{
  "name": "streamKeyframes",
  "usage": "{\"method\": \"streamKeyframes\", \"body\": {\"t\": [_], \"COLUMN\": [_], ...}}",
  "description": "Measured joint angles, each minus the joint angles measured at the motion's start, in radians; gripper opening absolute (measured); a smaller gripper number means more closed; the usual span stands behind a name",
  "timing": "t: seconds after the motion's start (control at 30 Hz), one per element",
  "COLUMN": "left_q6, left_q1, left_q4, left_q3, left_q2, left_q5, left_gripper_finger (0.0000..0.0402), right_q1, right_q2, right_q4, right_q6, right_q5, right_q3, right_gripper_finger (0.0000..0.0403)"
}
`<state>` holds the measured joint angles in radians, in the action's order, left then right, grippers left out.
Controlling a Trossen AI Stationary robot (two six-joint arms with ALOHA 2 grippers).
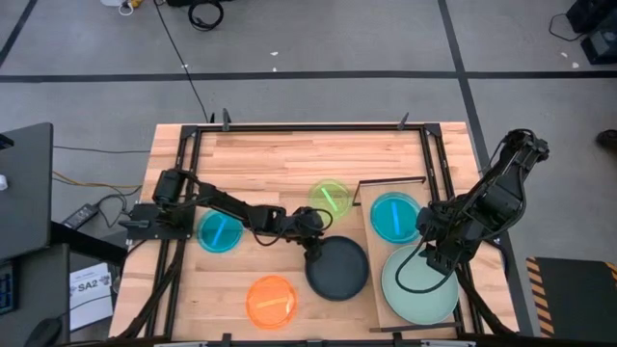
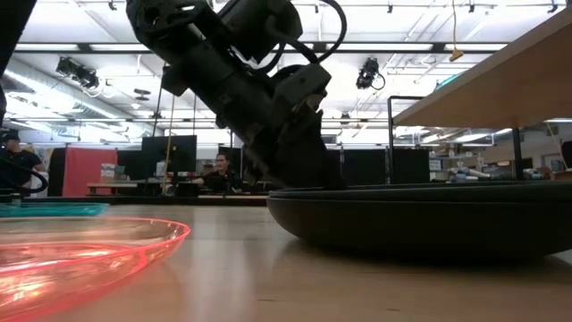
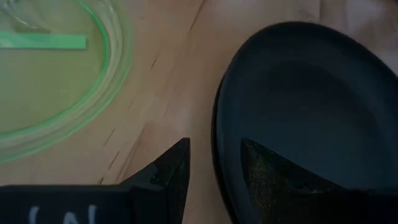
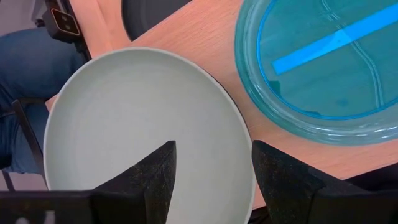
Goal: Place and stack plates onto a shelf
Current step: Stack the black plate on top of the gray plate on the shelf
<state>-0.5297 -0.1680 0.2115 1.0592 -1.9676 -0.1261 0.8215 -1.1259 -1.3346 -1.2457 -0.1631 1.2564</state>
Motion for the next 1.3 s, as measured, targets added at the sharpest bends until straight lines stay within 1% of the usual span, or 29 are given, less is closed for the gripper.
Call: {"method": "streamKeyframes", "body": {"t": [0.1, 0.2, 0.57, 0.7, 1.0, 1.13, 1.3], "left_q6": [0.0, 0.0, 0.0, 0.004, -0.008, -0.009, -0.001], "left_q1": [-0.005, -0.005, -0.004, -0.001, 0.017, 0.031, 0.048], "left_q4": [0.0, -0.001, -0.004, -0.005, -0.012, -0.003, -0.009], "left_q3": [0.0, 0.0, 0.0, 0.0, 0.0, -0.001, -0.001], "left_q2": [-0.001, -0.001, -0.001, -0.001, 0.012, 0.045, 0.086], "left_q5": [0.007, 0.008, 0.007, 0.011, 0.011, 0.02, 0.055], "left_gripper_finger": [0.0141, 0.0125, 0.0043, 0.0019, 0.0016, 0.0015, 0.0014], "right_q1": [0.0, 0.0, 0.0, 0.0, 0.0, 0.0, 0.0], "right_q2": [0.0, 0.0, 0.0, 0.0, 0.0, 0.0, 0.0], "right_q4": [0.001, 0.002, 0.002, 0.002, 0.002, 0.003, 0.003], "right_q6": [0.0, 0.0, 0.0, 0.0, 0.0, 0.0, 0.0], "right_q5": [0.0, 0.0, 0.0, 0.0, 0.001, 0.001, 0.001], "right_q3": [0.0, 0.0, 0.0, 0.0, 0.0, 0.0, 0.0], "right_gripper_finger": [0.0216, 0.0216, 0.0216, 0.0216, 0.0216, 0.0216, 0.0216]}}
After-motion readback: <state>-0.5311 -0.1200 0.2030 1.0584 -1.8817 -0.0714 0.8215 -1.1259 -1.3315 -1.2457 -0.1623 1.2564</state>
